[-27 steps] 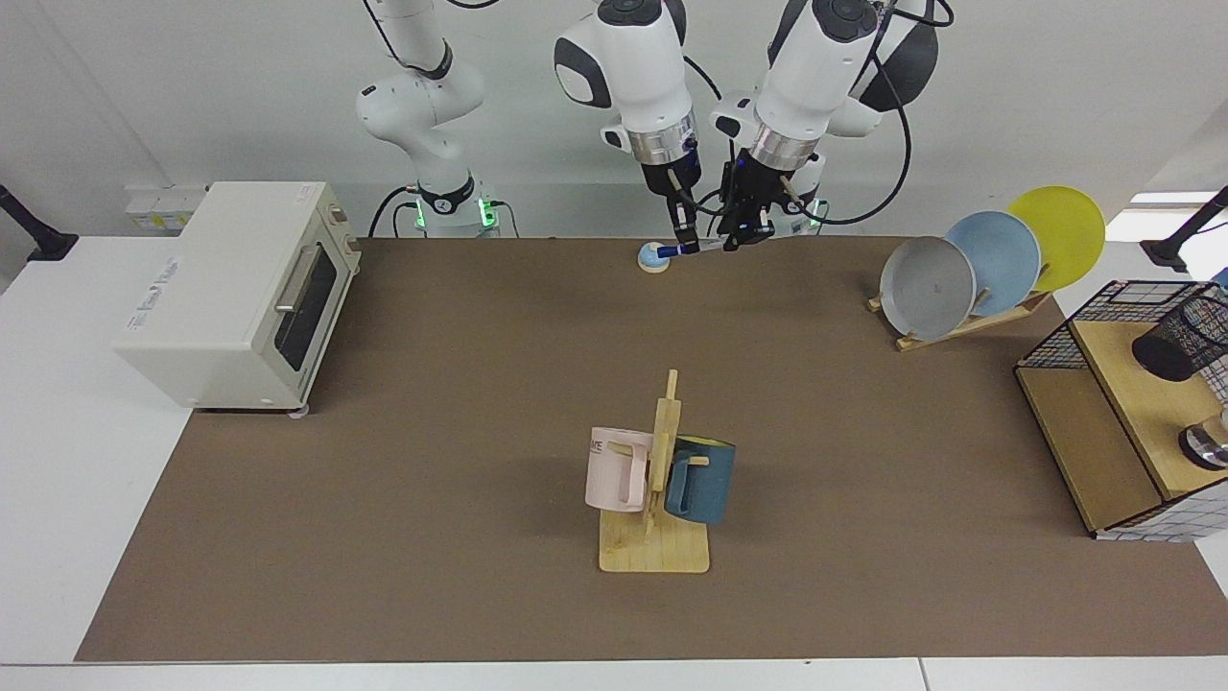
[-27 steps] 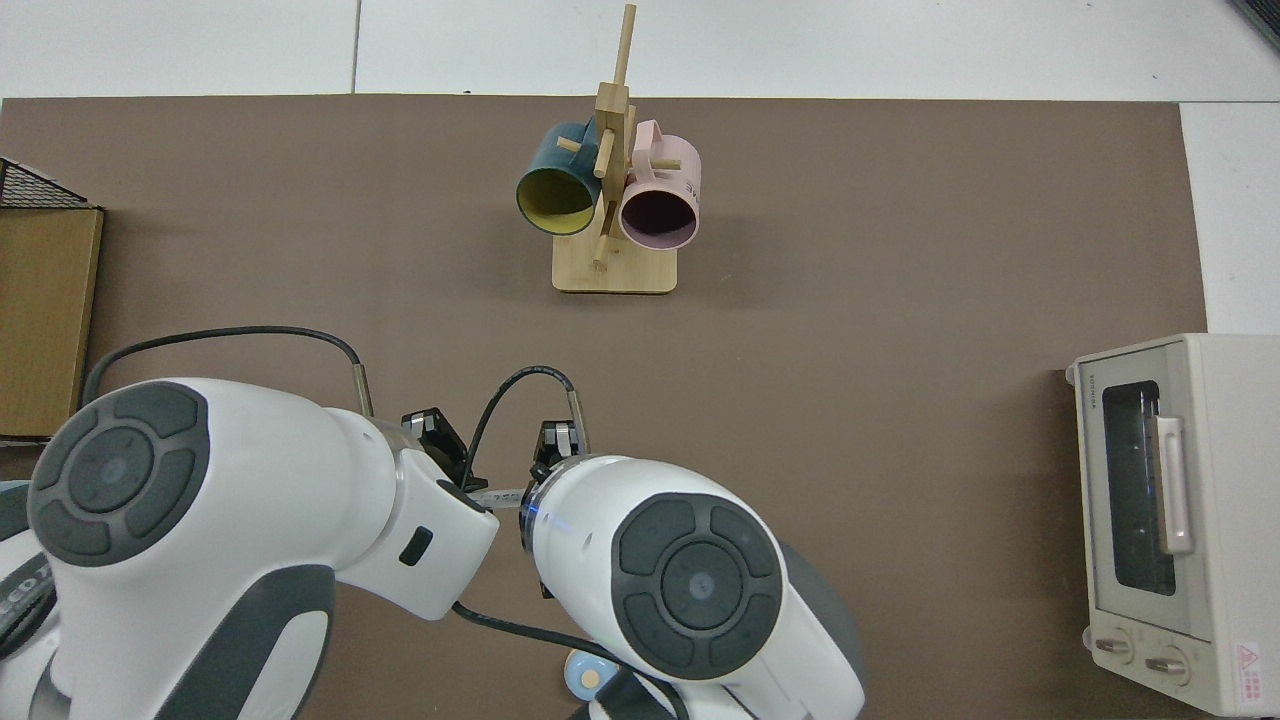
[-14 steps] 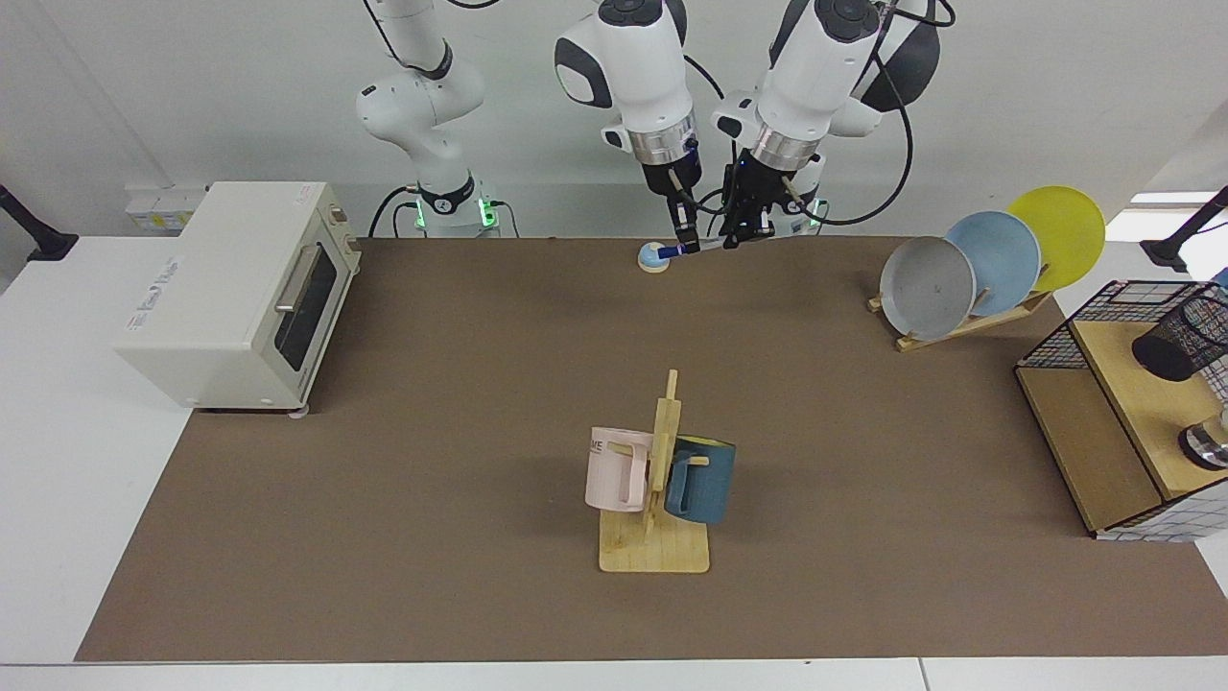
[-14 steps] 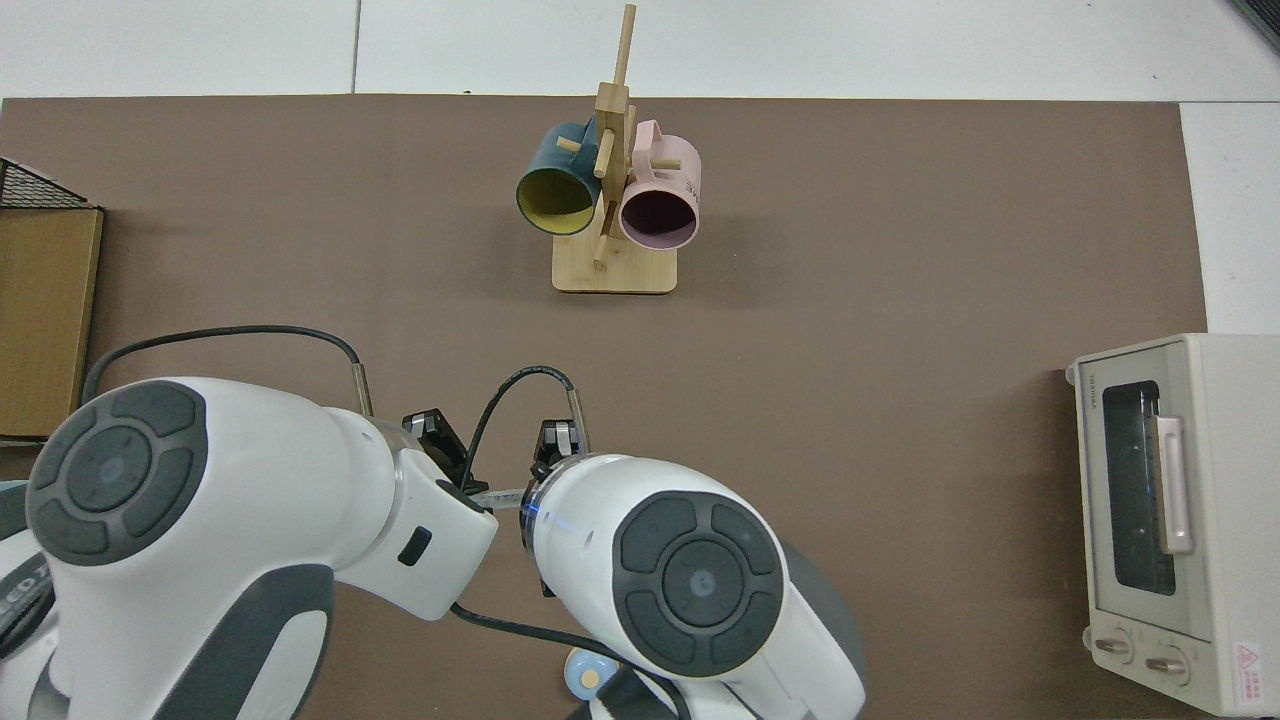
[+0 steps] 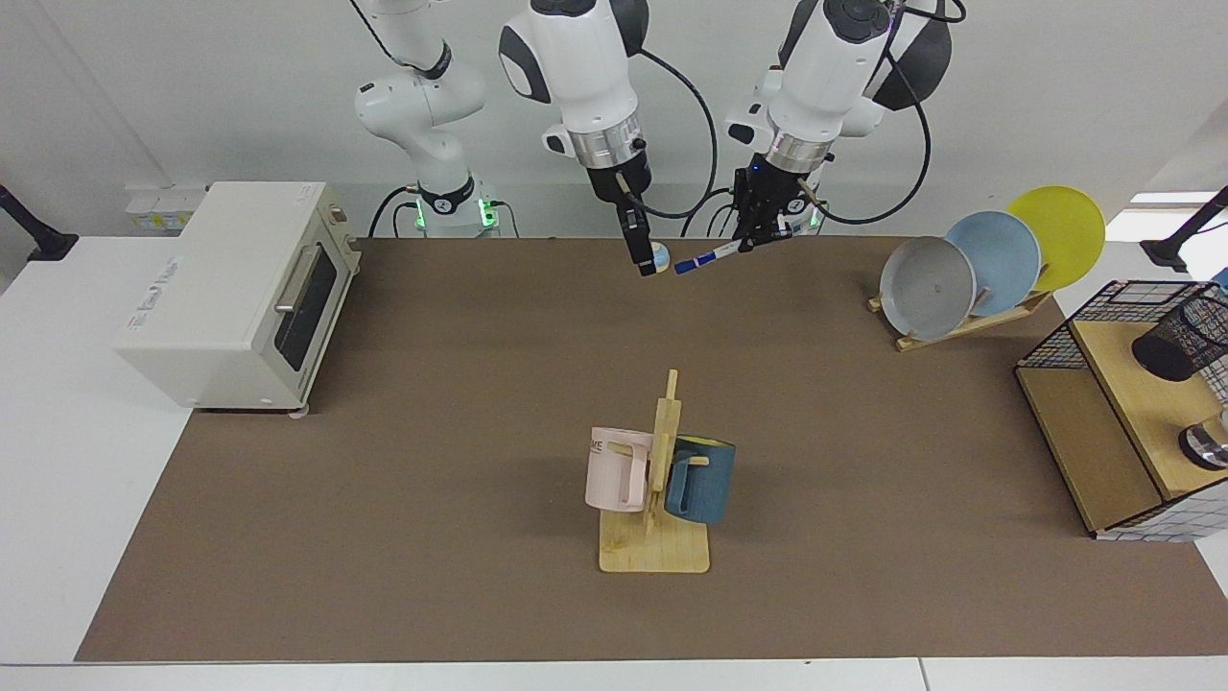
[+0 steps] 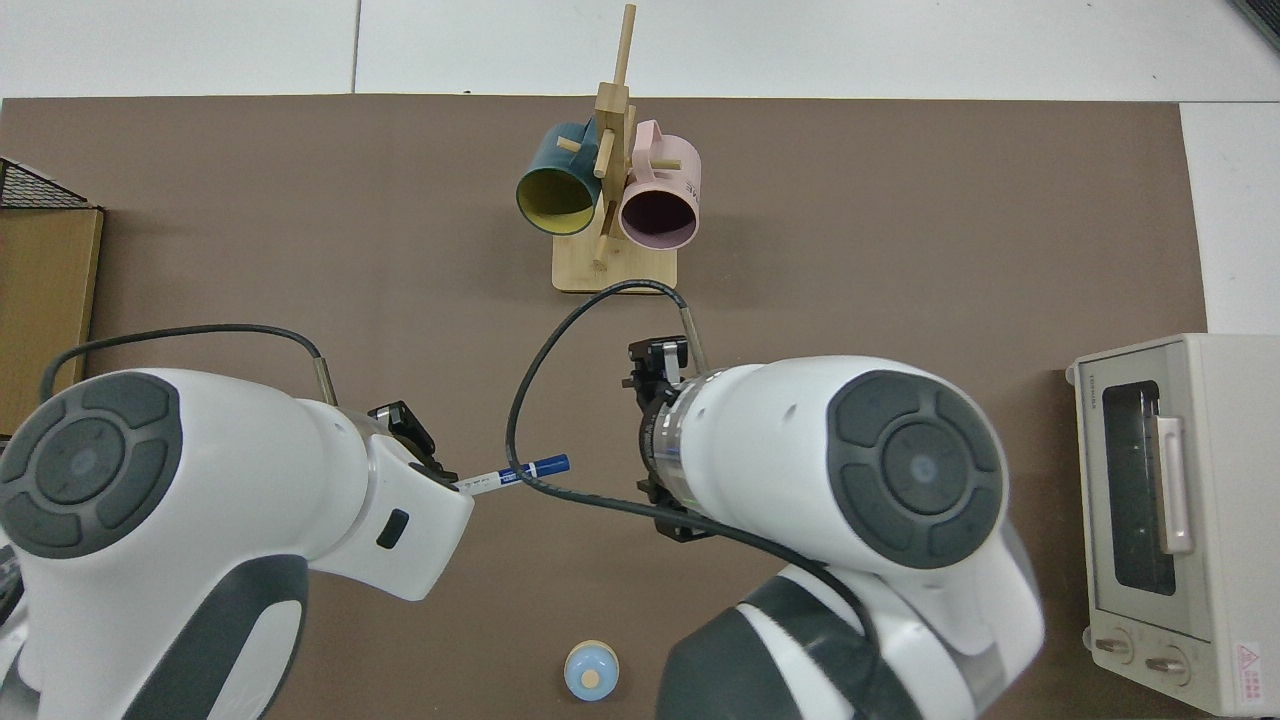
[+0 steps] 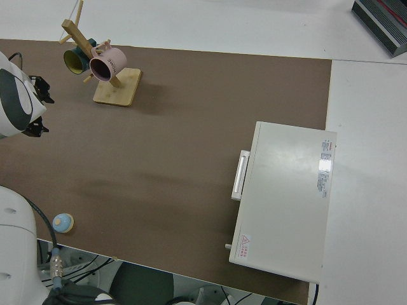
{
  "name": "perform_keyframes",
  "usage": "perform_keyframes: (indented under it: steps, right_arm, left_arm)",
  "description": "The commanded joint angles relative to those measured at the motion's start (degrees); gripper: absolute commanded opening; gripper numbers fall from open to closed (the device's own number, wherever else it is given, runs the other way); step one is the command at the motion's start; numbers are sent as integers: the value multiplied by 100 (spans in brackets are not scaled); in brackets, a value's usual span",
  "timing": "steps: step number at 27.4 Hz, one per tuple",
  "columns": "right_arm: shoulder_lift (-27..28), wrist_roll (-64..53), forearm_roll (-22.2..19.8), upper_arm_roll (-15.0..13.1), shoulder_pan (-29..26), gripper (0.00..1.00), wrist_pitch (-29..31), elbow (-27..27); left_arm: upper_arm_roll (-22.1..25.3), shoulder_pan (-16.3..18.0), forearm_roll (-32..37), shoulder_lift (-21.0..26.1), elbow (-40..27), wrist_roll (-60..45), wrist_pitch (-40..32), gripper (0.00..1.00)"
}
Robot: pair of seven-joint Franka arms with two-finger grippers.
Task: Put markers into pen holder
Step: 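Carry the marker with the left gripper while the right gripper withdraws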
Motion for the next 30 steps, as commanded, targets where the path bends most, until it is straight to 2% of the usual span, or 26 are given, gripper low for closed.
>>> perform_keyframes:
  steps: [1, 5, 11, 17, 20, 24, 30]
  right_arm:
    - [-376, -1886, 119, 24, -551, 100, -757, -44]
    - [-500, -3687, 111, 24, -1174, 100, -1258, -44]
    - [-526, -6140, -65, 7, -1834, 100, -1646, -35]
    - [-526, -8216, -715, -2, -1976, 100, -1909, -18]
    - [-509, -8893, -917, -2, -1985, 100, -1980, 157]
    - [-465, -9386, -1111, -2, -2002, 100, -2041, 299]
    - [-175, -9958, -1225, 15, -2134, 100, -2401, 974]
  left_arm:
    - [-20, 257, 369, -145, 122, -166, -364, 0]
    - [120, 266, 1088, -162, 342, -166, -689, 0]
    - [533, 266, 2134, -153, 650, -78, -1032, 0]
    - [849, 275, 3295, -118, 825, 519, -1217, 0]
    - [1043, 275, 3603, -65, 1002, 686, -1226, 0]
    - [1087, 284, 4420, -48, 1046, 1248, -1182, 0]
    - [1157, 670, 5106, 136, 1300, 1469, -1051, 0]
